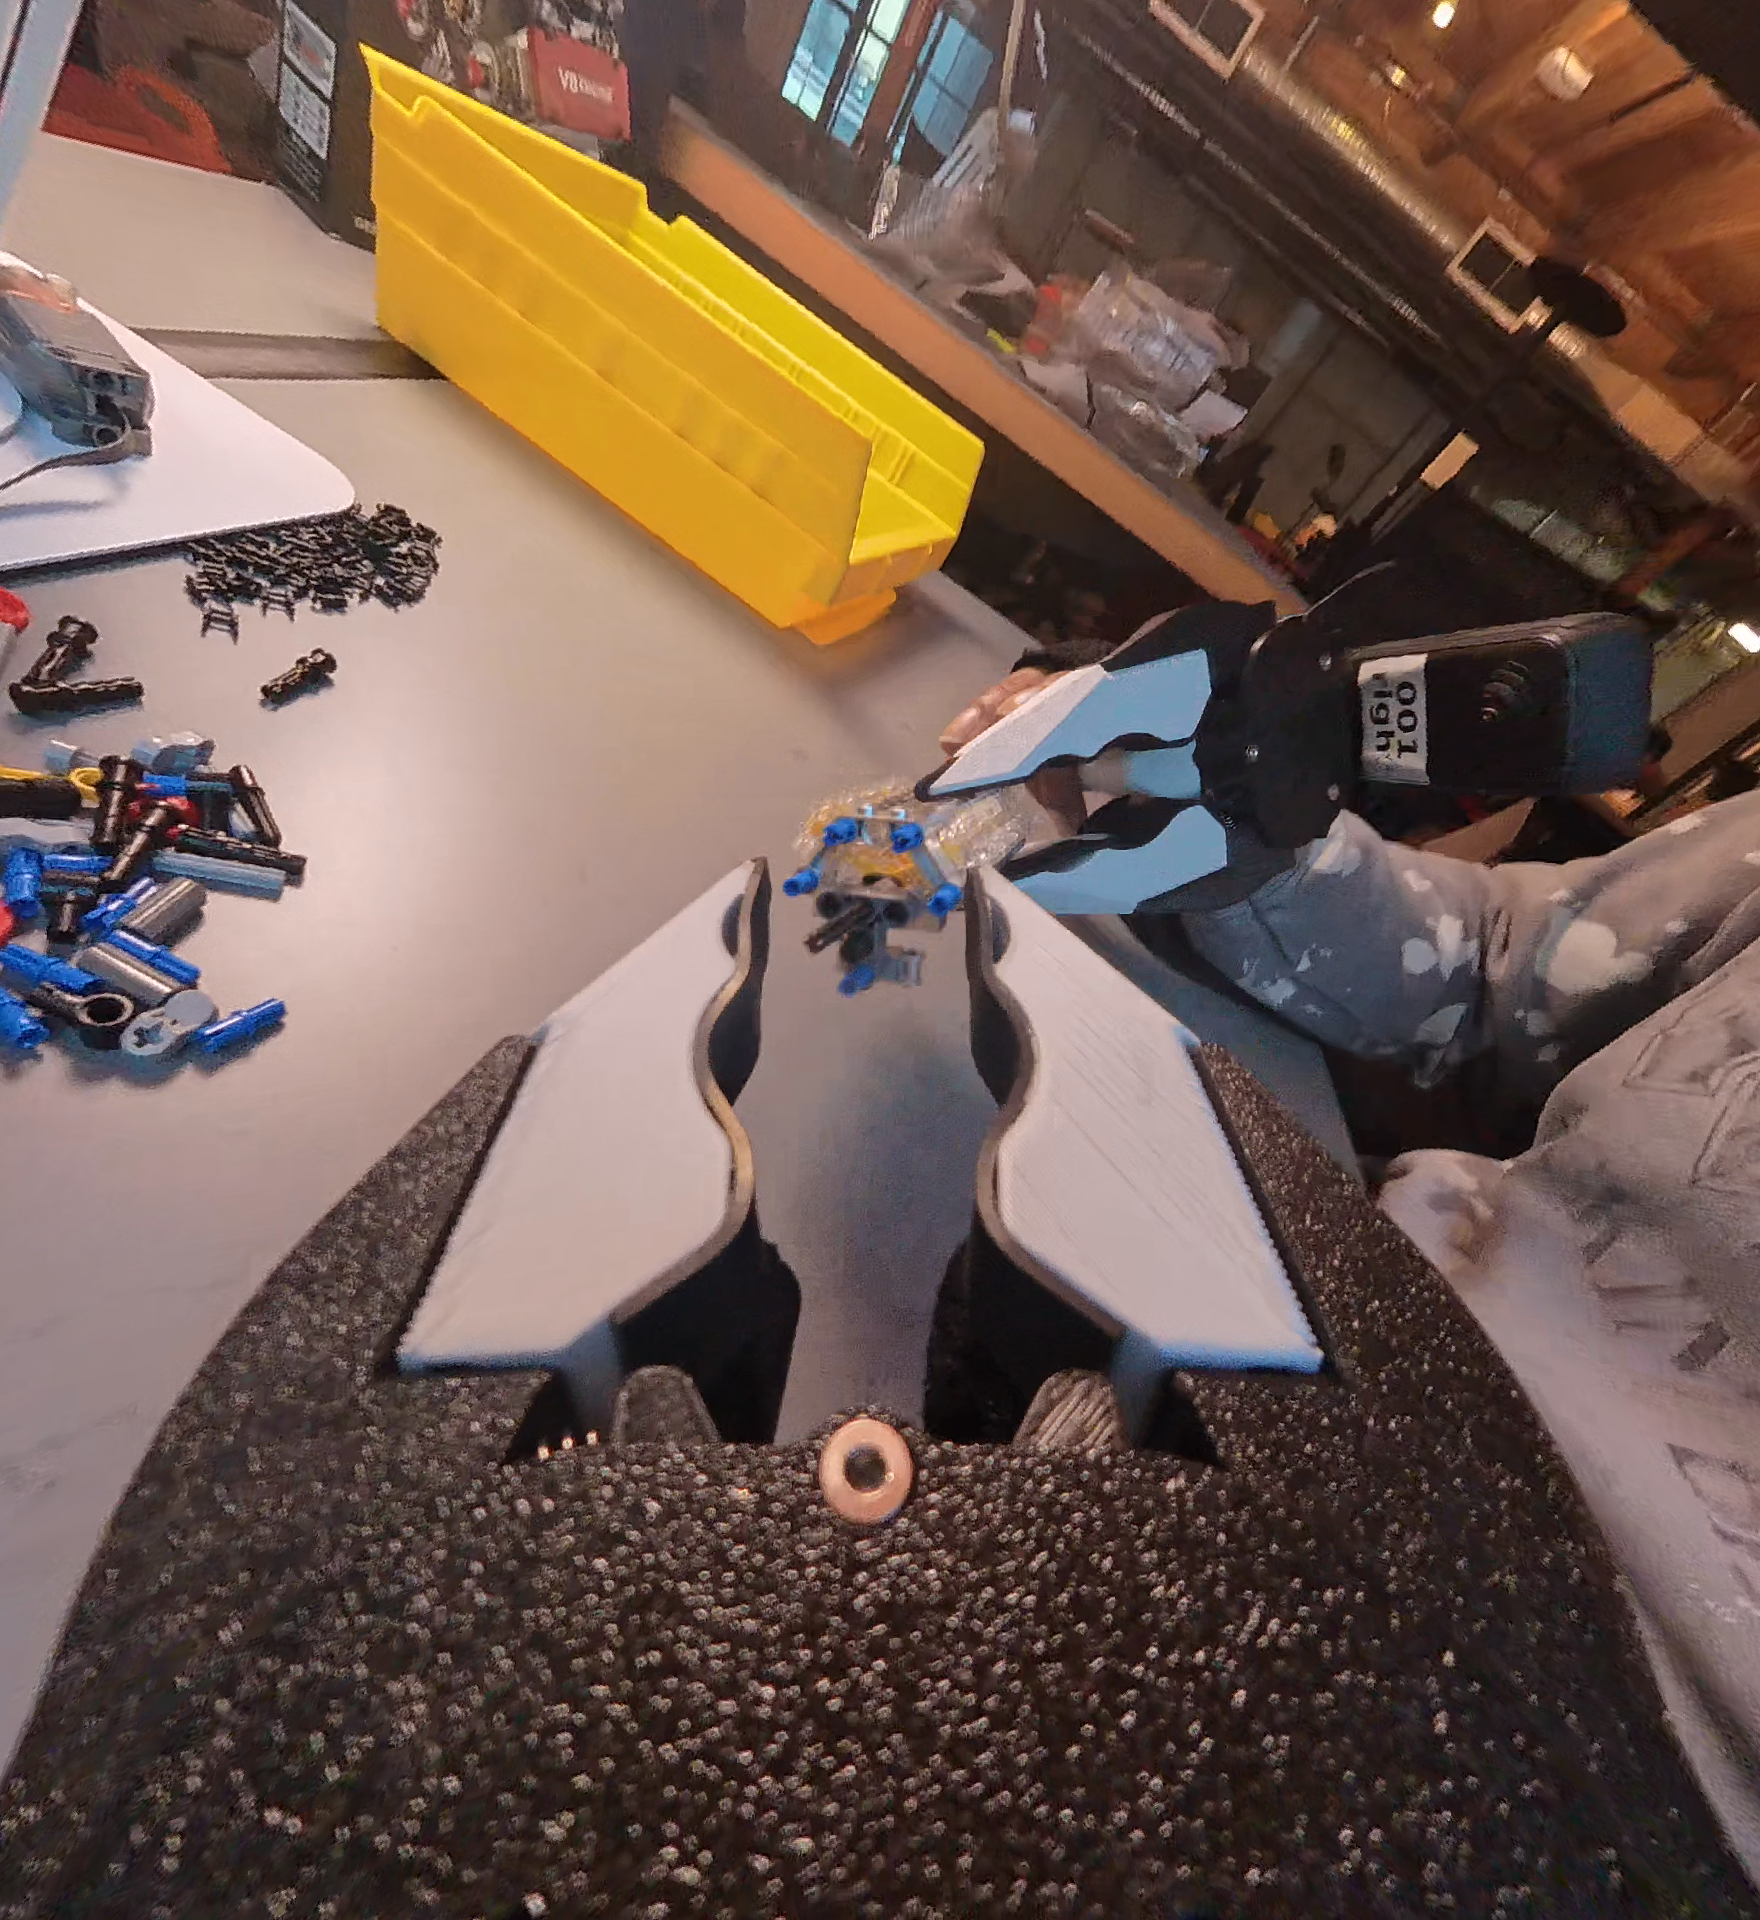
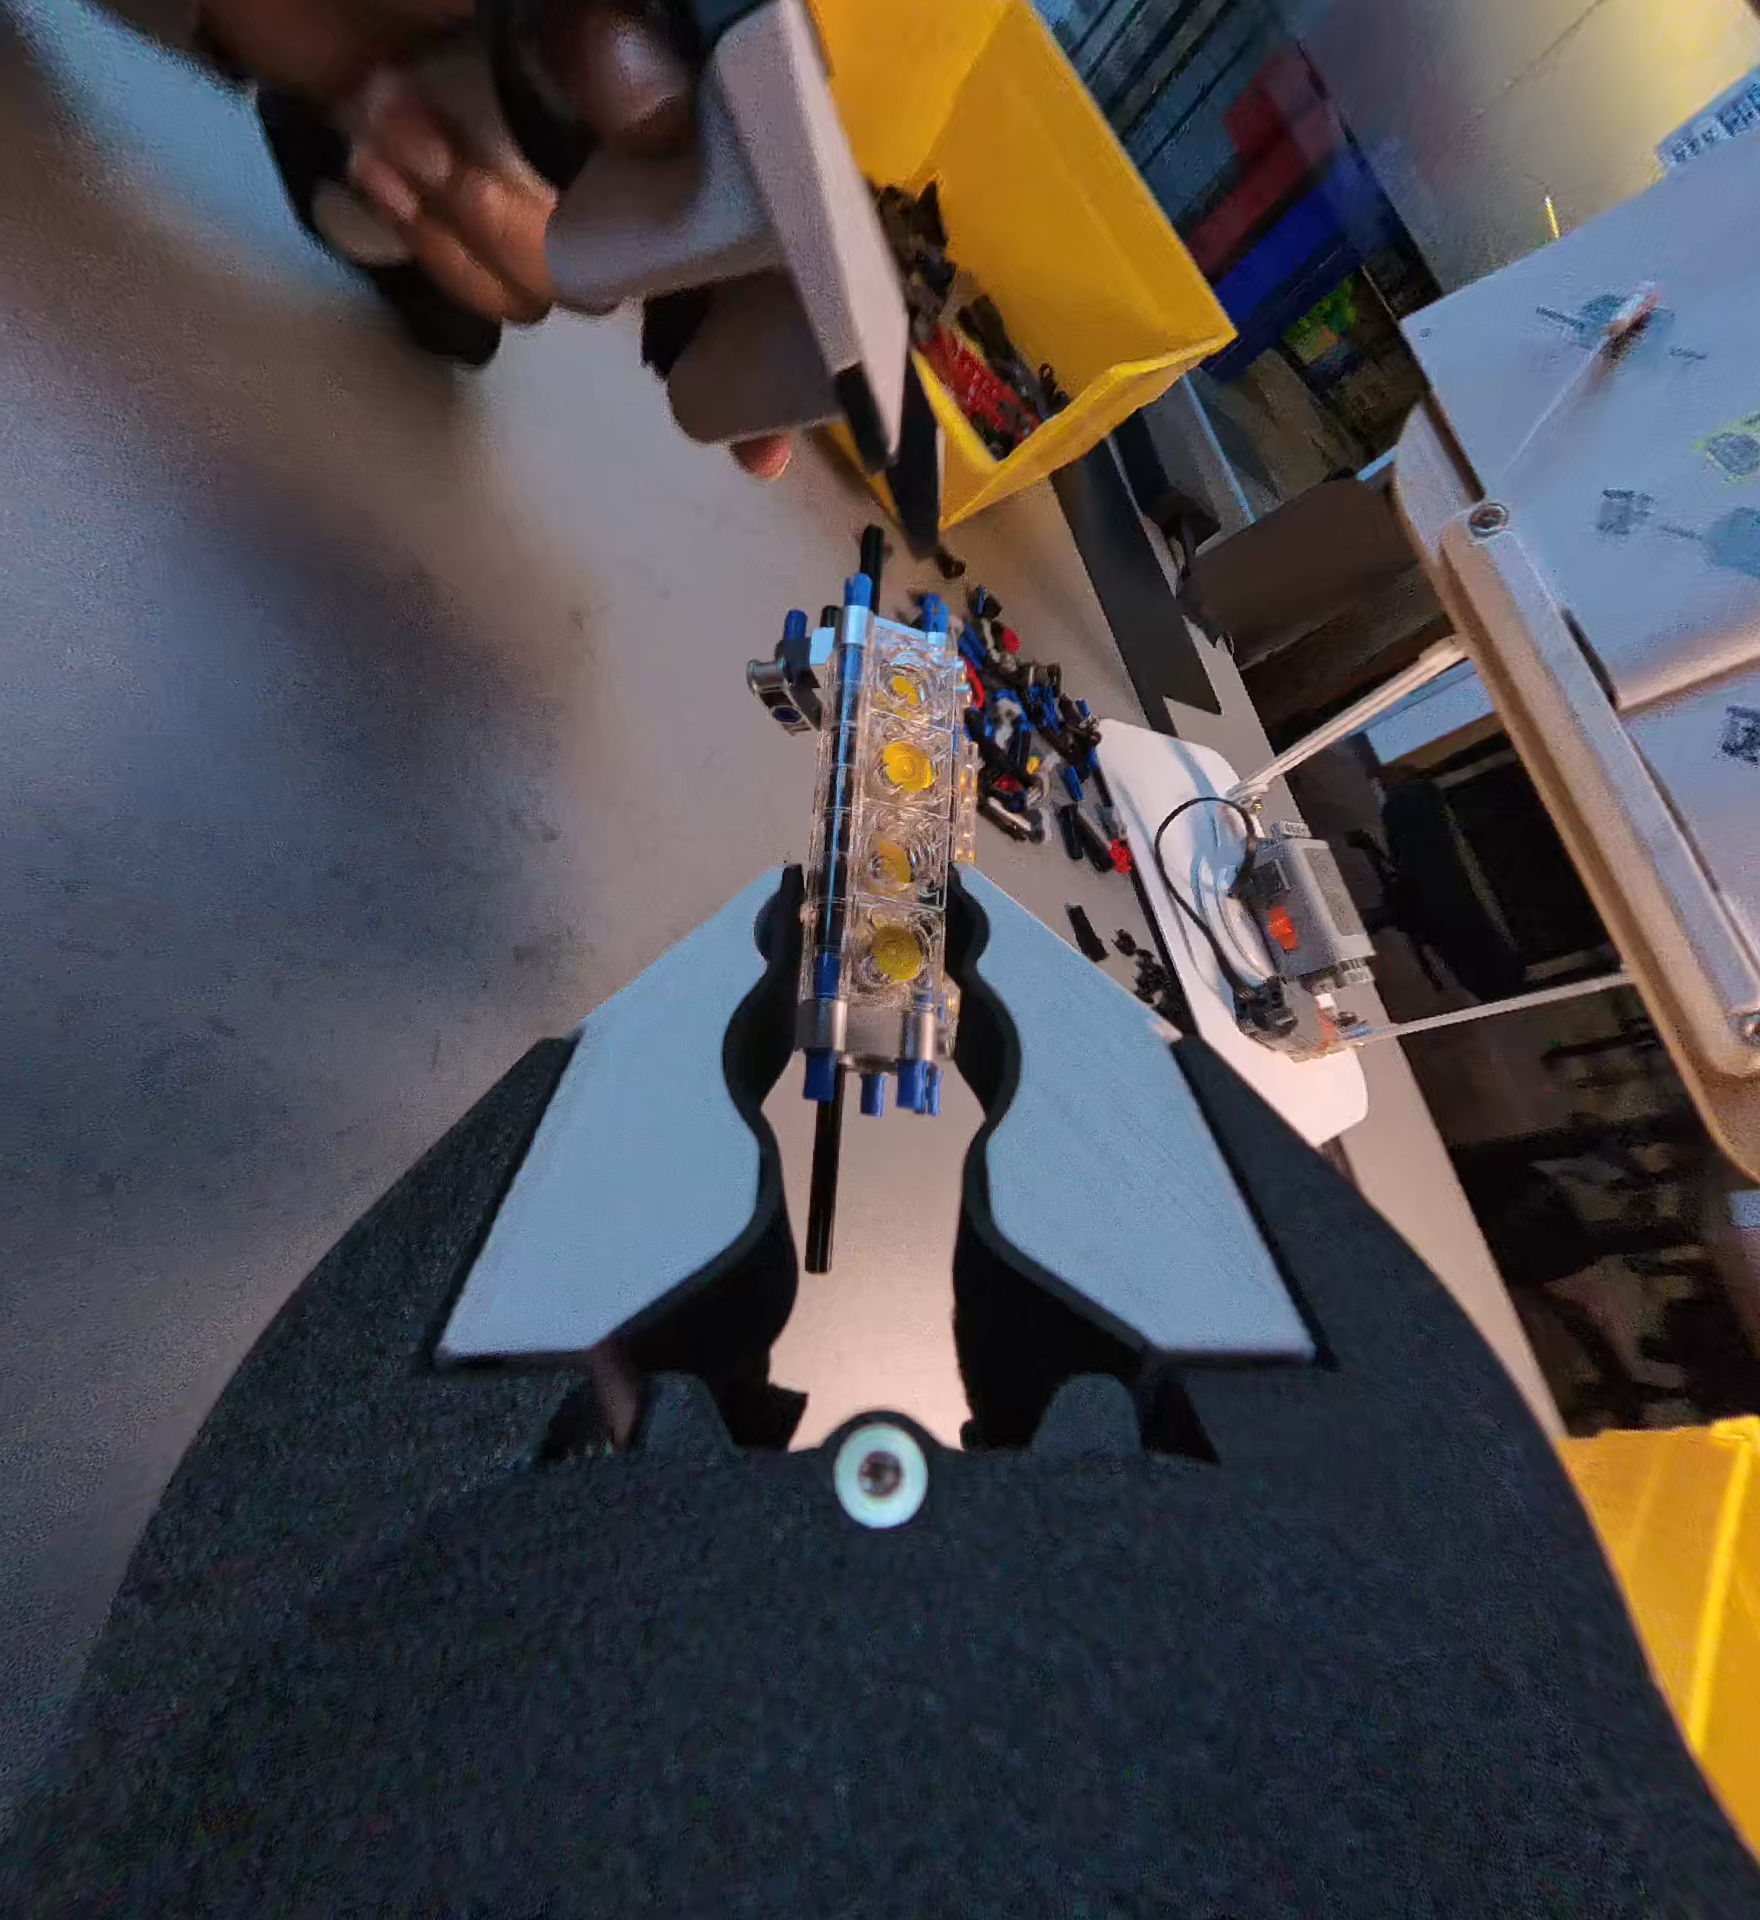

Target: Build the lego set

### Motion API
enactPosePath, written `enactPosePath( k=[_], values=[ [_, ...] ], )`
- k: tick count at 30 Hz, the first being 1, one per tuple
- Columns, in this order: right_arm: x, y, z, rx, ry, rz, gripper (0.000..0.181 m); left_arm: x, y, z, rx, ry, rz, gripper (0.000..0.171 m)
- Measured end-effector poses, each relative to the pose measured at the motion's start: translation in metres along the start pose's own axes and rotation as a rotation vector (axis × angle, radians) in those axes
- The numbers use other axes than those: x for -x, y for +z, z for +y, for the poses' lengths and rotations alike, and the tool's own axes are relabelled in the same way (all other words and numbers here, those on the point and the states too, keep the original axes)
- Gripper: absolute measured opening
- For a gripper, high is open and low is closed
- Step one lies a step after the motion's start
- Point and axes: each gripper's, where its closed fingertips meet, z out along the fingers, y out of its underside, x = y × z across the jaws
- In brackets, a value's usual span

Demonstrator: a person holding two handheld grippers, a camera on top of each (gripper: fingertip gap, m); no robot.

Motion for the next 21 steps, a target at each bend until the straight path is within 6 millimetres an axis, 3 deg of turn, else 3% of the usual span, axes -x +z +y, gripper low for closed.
enactPosePath(
  k=[5,8,10,11,15,18,21],
  values=[
    [0.031,0.018,0.032,0.143,-0.244,-0.077,0.024,0.014,0.008,0.036,0.232,0.211,-0.133,0.048],
    [0.041,0.019,0.026,0.097,-0.241,-0.131,0.025,0.021,0.014,0.068,0.413,0.333,-0.191,0.049],
    [0.044,0.018,0.026,0.092,-0.214,-0.155,0.028,0.02,0.014,0.085,0.518,0.404,-0.188,0.026],
    [0.048,0.017,0.027,0.091,-0.185,-0.181,0.035,0.019,0.013,0.093,0.559,0.441,-0.18,0.024],
    [0.052,0.009,0.019,0.036,0.06,-0.299,0.055,0.014,0.013,0.092,0.566,0.548,-0.185,0.014],
    [0.039,-0.001,0.012,-0.024,0.271,-0.355,0.056,0.014,0.012,0.085,0.535,0.658,-0.208,0.009],
    [0.027,-0.006,0.021,-0.007,0.416,-0.379,0.056,0.012,0.013,0.083,0.521,0.803,-0.215,0.009]
  ],
)
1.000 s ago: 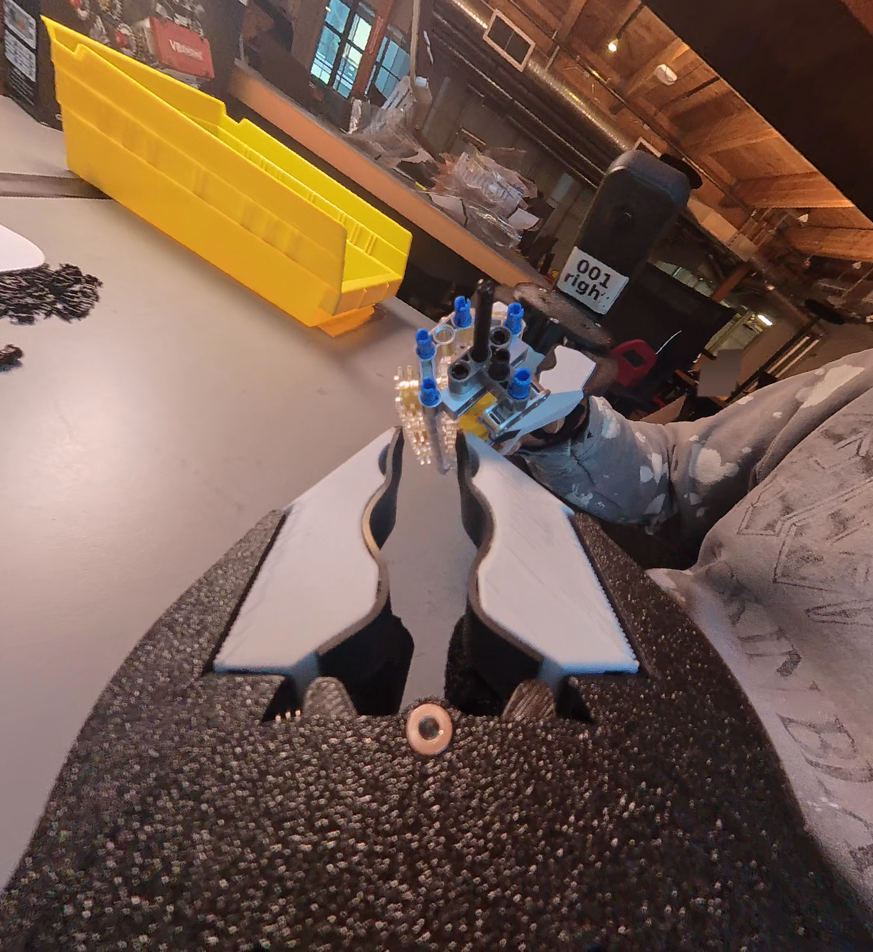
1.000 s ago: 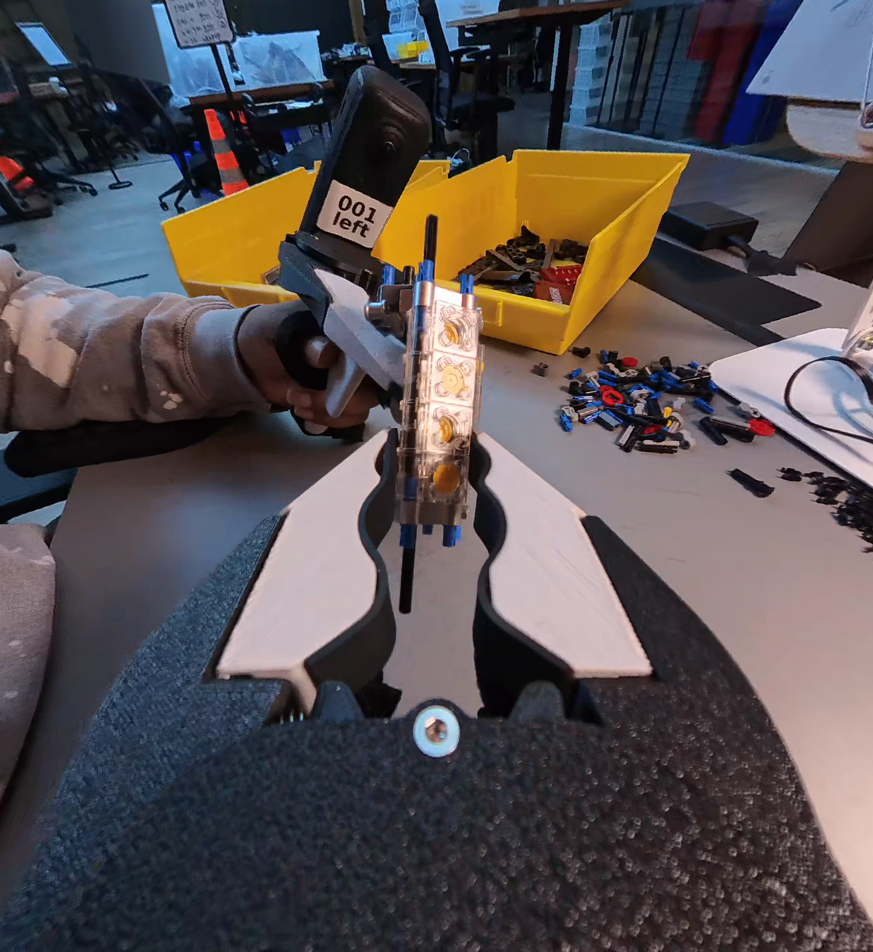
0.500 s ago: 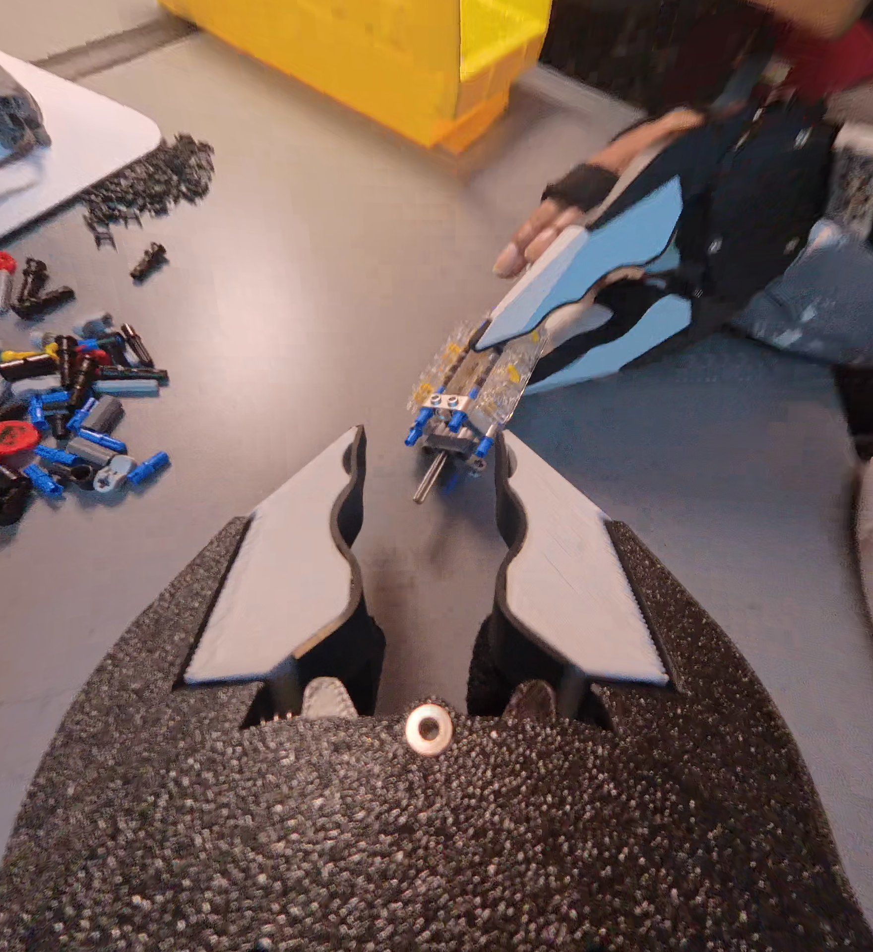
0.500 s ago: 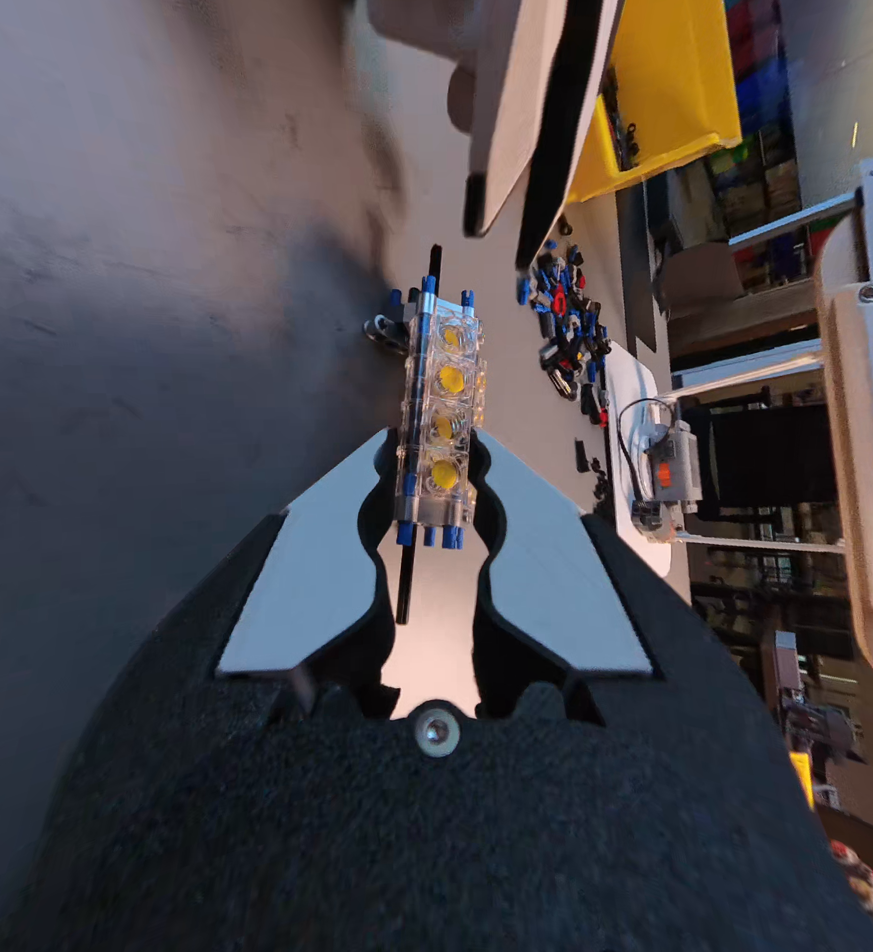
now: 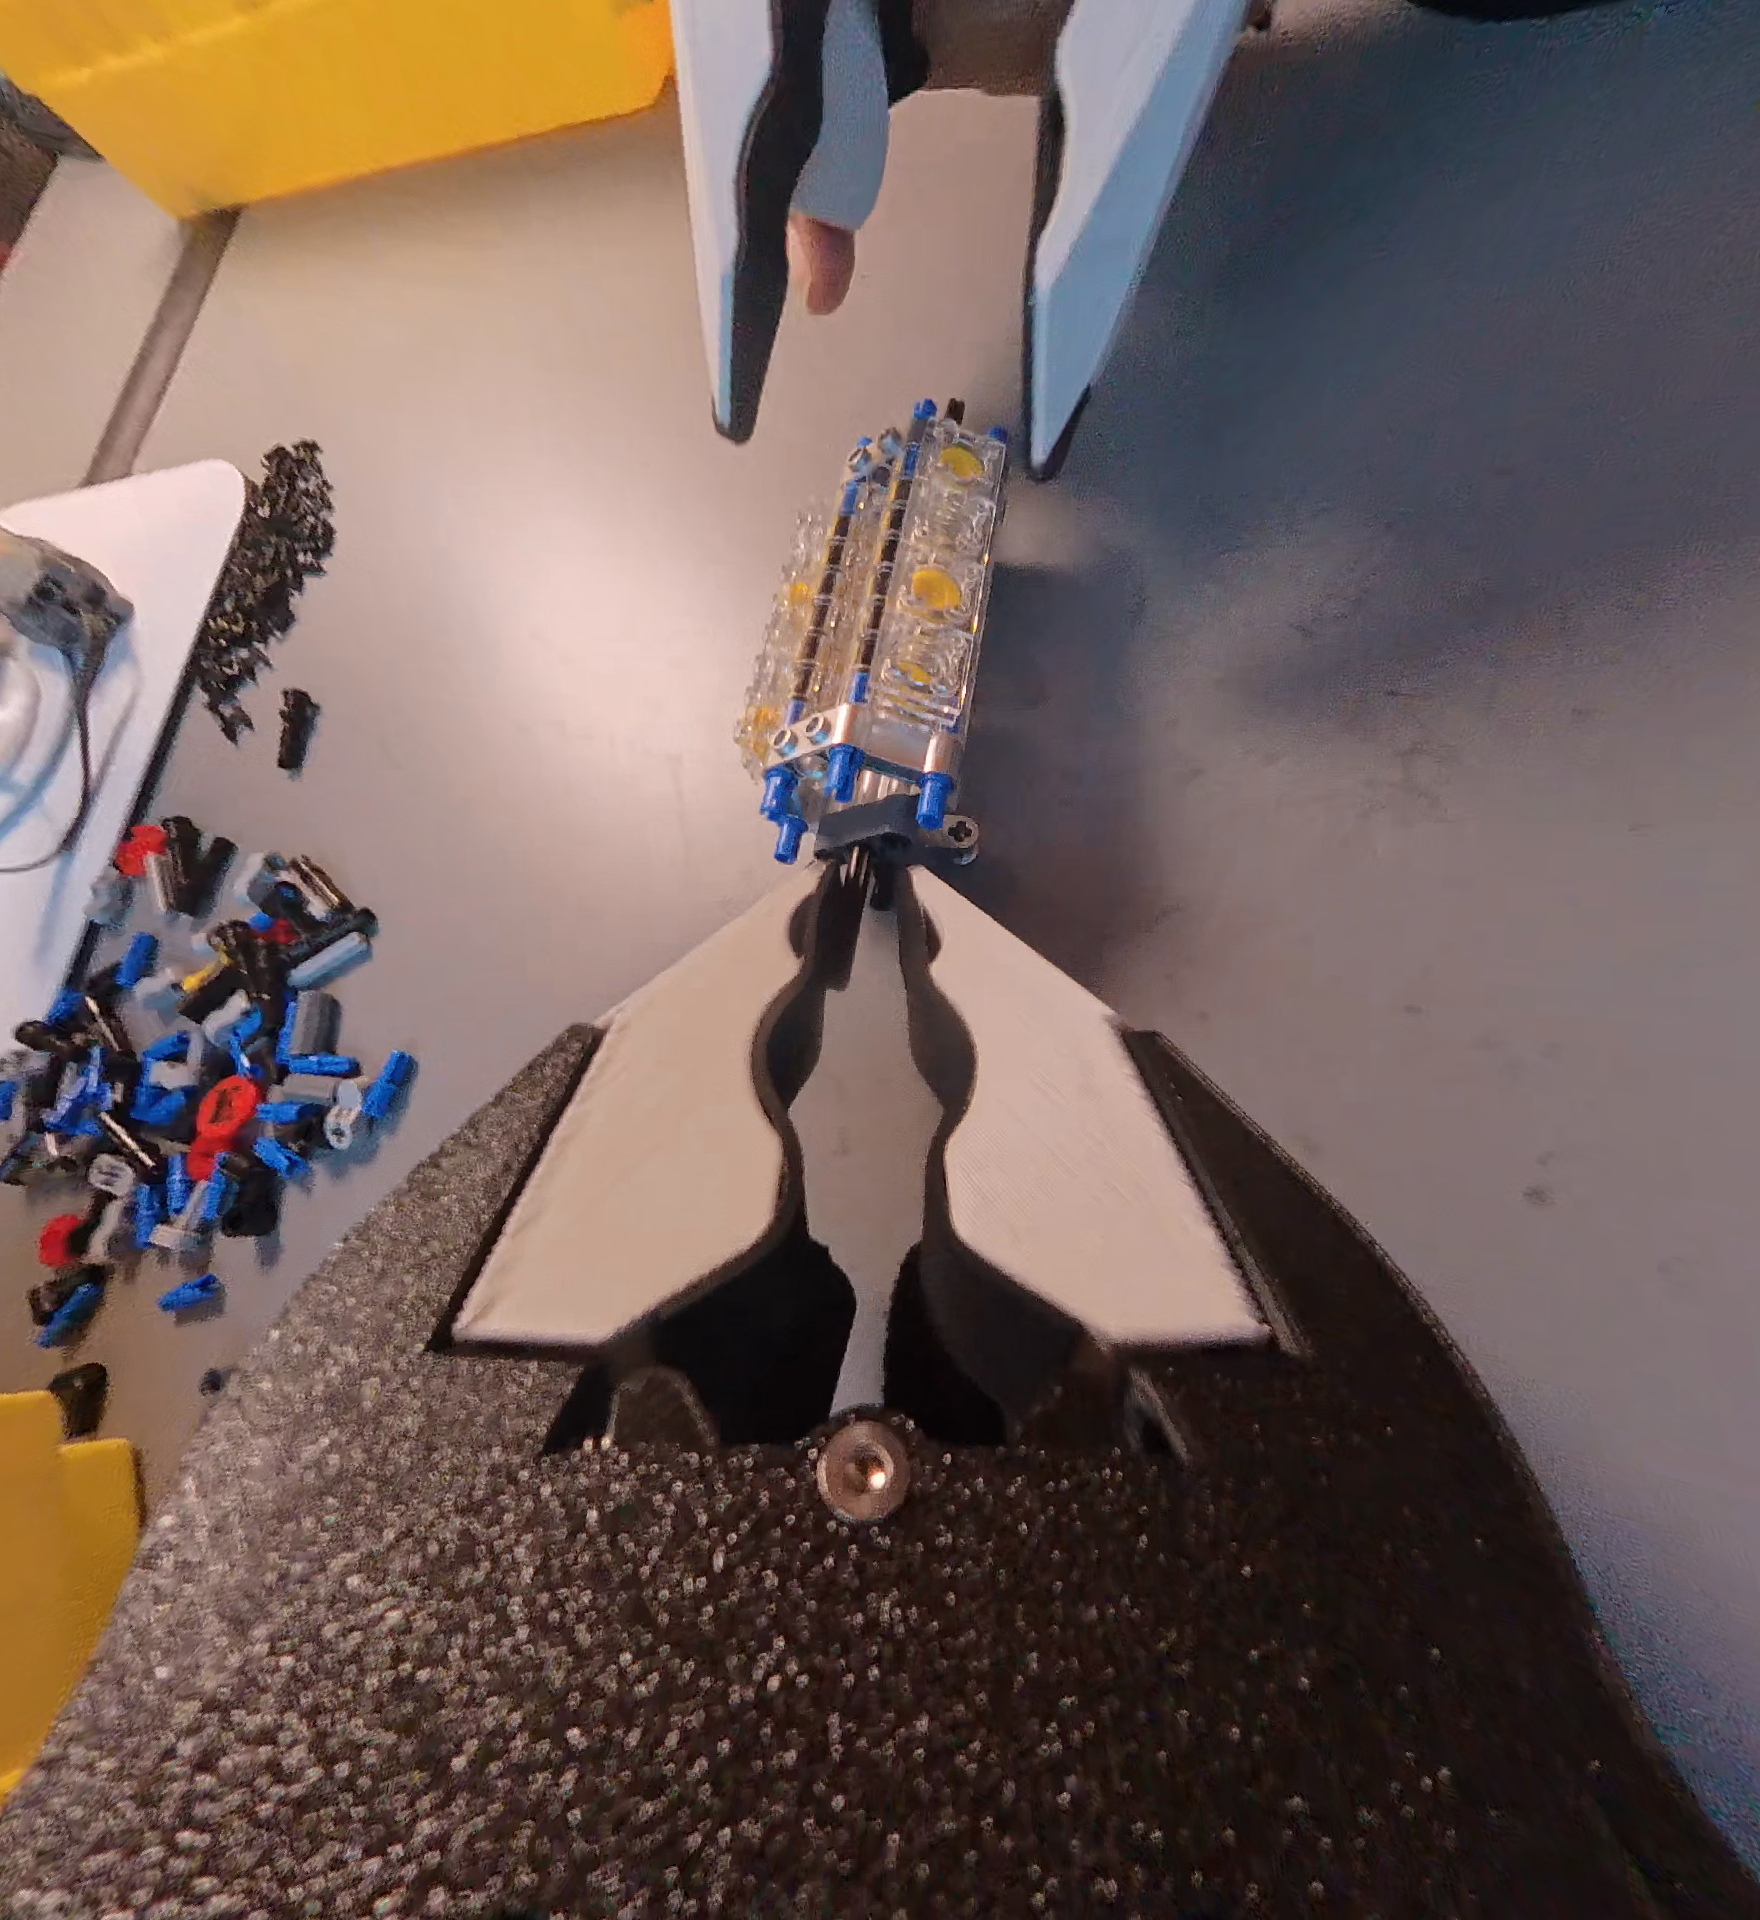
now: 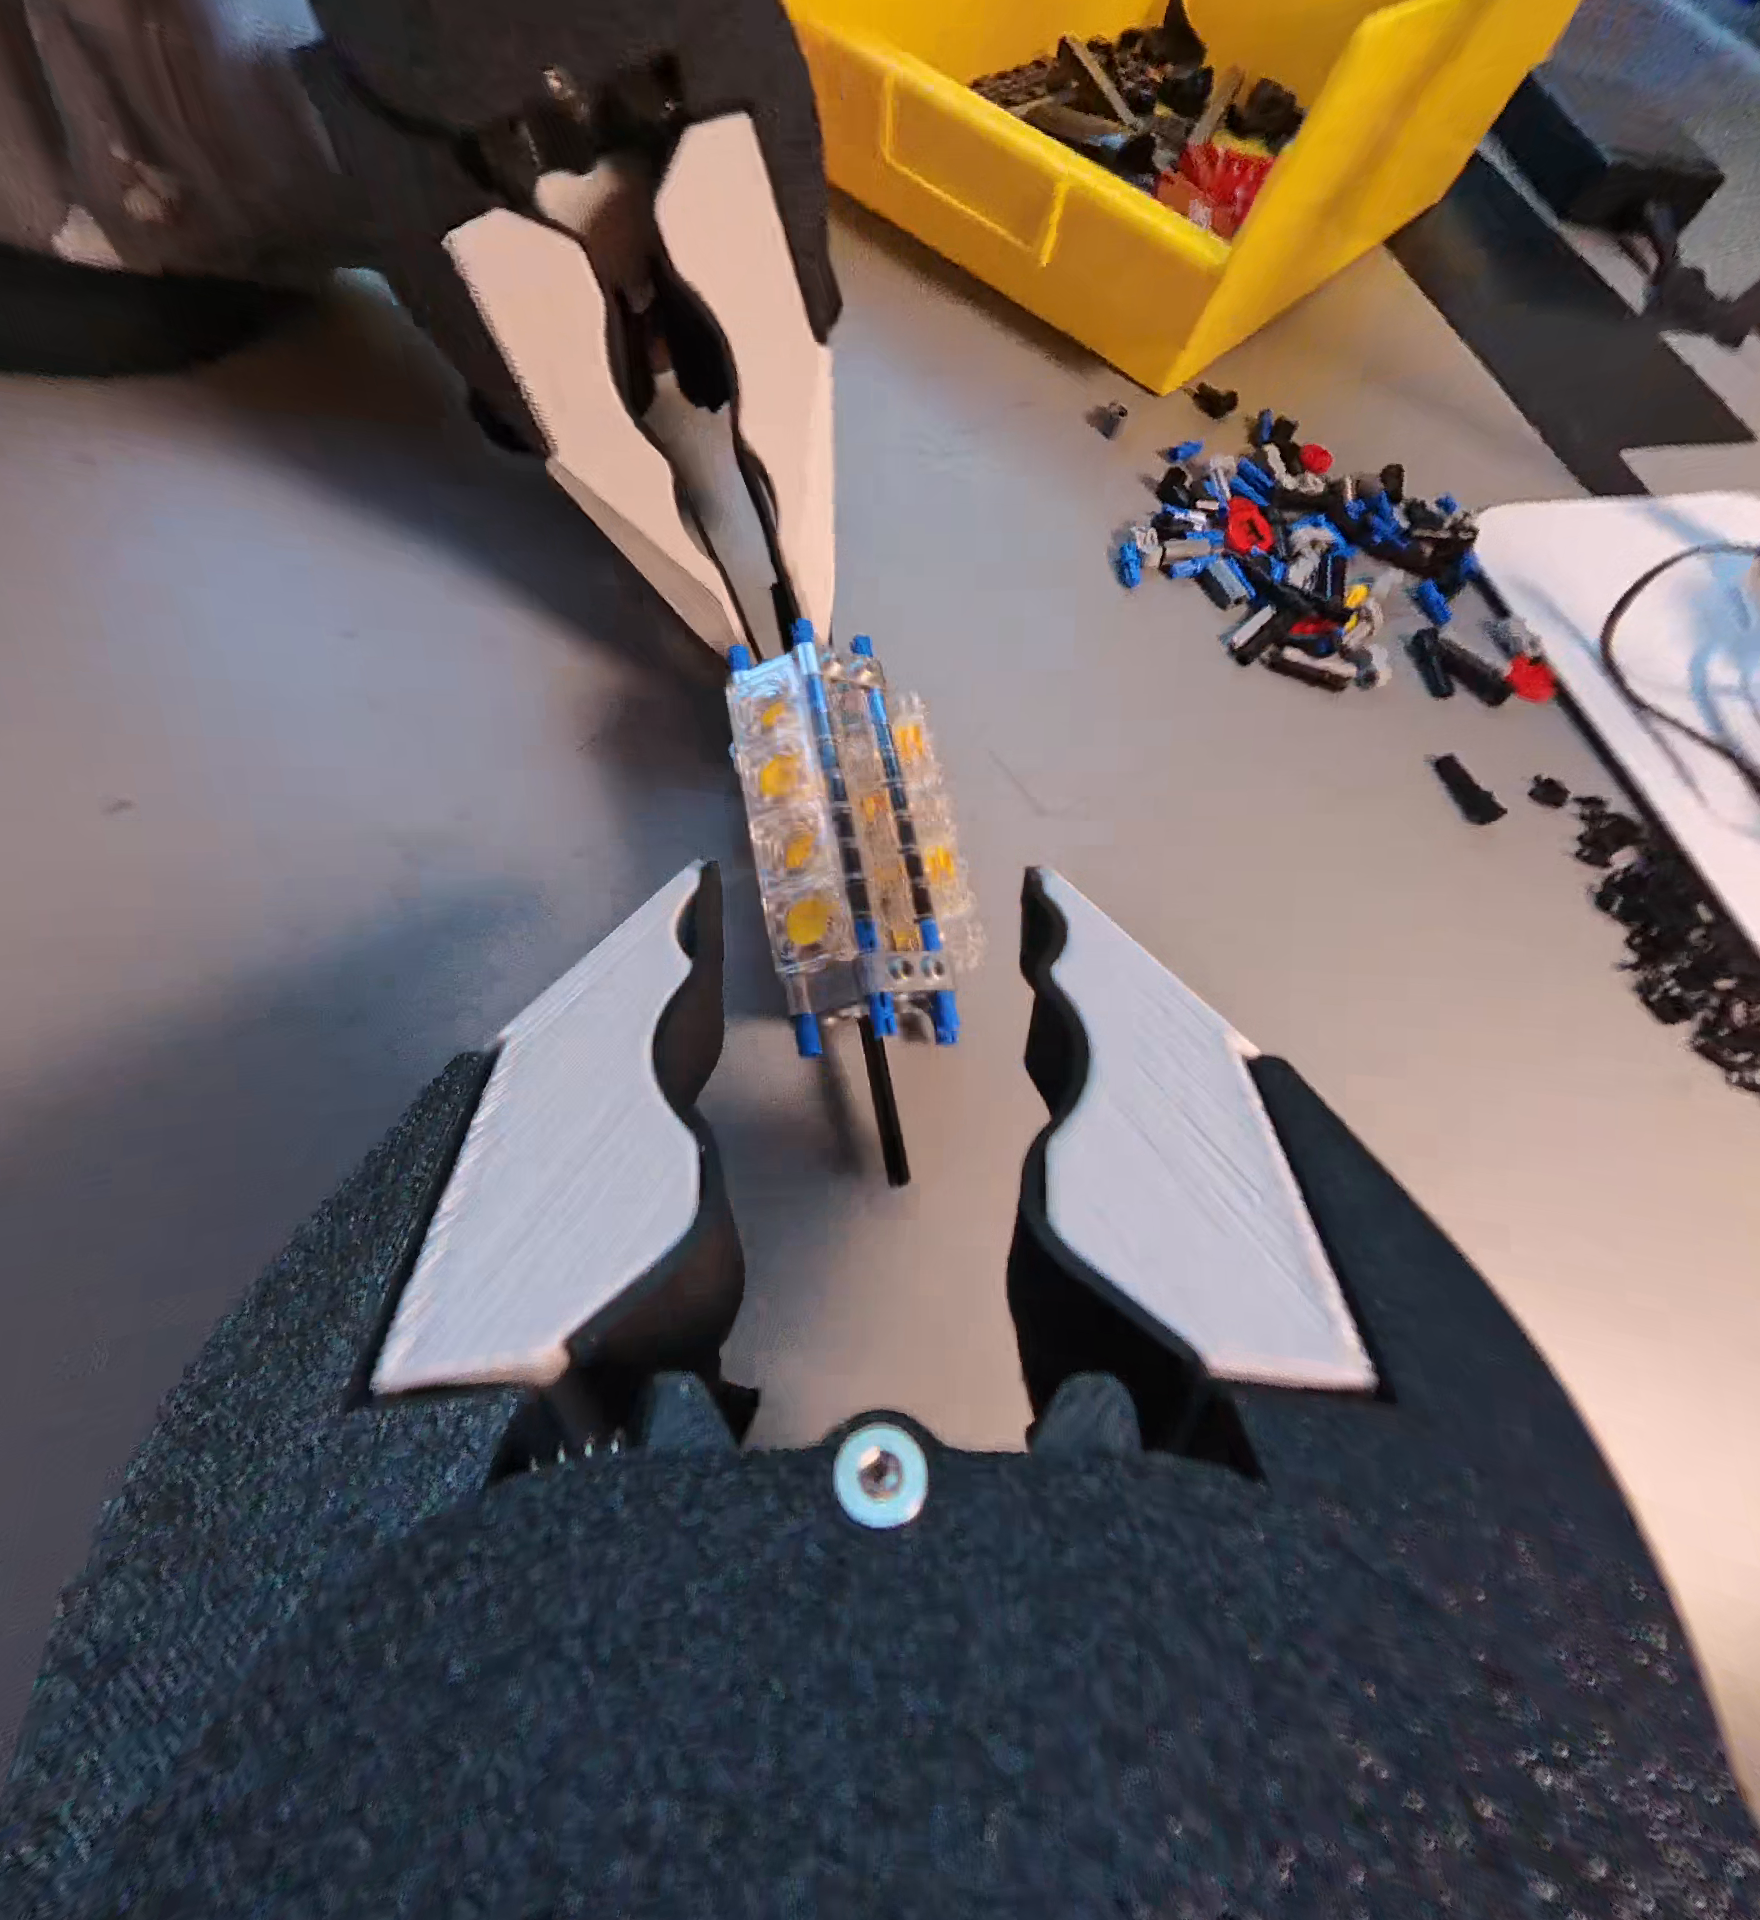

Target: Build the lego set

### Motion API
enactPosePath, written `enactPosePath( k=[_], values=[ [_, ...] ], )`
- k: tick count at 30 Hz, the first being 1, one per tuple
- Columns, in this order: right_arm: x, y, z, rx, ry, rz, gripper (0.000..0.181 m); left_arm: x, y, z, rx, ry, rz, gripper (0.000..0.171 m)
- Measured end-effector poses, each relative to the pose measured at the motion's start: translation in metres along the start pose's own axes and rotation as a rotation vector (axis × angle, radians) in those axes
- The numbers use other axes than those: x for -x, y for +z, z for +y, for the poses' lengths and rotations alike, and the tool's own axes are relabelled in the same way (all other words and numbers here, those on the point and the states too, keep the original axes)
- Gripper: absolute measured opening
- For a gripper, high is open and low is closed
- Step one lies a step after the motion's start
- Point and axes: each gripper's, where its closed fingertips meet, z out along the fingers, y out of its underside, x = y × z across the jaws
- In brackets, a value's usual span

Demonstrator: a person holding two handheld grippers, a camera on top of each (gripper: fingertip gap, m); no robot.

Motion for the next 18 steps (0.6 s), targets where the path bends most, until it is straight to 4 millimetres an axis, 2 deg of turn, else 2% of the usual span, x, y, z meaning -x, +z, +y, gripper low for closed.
enactPosePath(
  k=[2,4,6,8,10,12,14,18],
  values=[
    [-0.006,0.001,0.012,0.042,0.085,-0.023,0.057,0.0,0.0,-0.004,-0.01,0.098,-0.042,0.008],
    [-0.002,0.005,0.019,0.084,0.14,-0.086,0.062,0.0,0.002,-0.007,-0.009,0.177,-0.079,0.009],
    [0.001,0.009,0.023,0.116,0.148,-0.11,0.054,-0.002,0.004,-0.008,-0.012,0.205,-0.083,0.009],
    [0.003,0.01,0.024,0.126,0.107,-0.109,0.052,-0.004,0.005,-0.007,-0.026,0.16,-0.049,0.01],
    [0.004,0.01,0.023,0.119,0.037,-0.096,0.049,-0.008,0.003,-0.004,-0.051,0.045,0.039,0.018],
    [0.002,0.009,0.025,0.119,-0.039,-0.073,0.049,-0.011,0.0,0.002,-0.048,-0.07,0.127,0.02],
    [0.001,0.008,0.025,0.114,-0.095,-0.055,0.049,-0.011,-0.002,0.005,-0.043,-0.109,0.162,0.02],
    [0.0,0.007,0.027,0.113,-0.159,-0.031,0.049,-0.009,-0.005,-0.002,-0.084,-0.145,0.163,0.018]
  ],
)
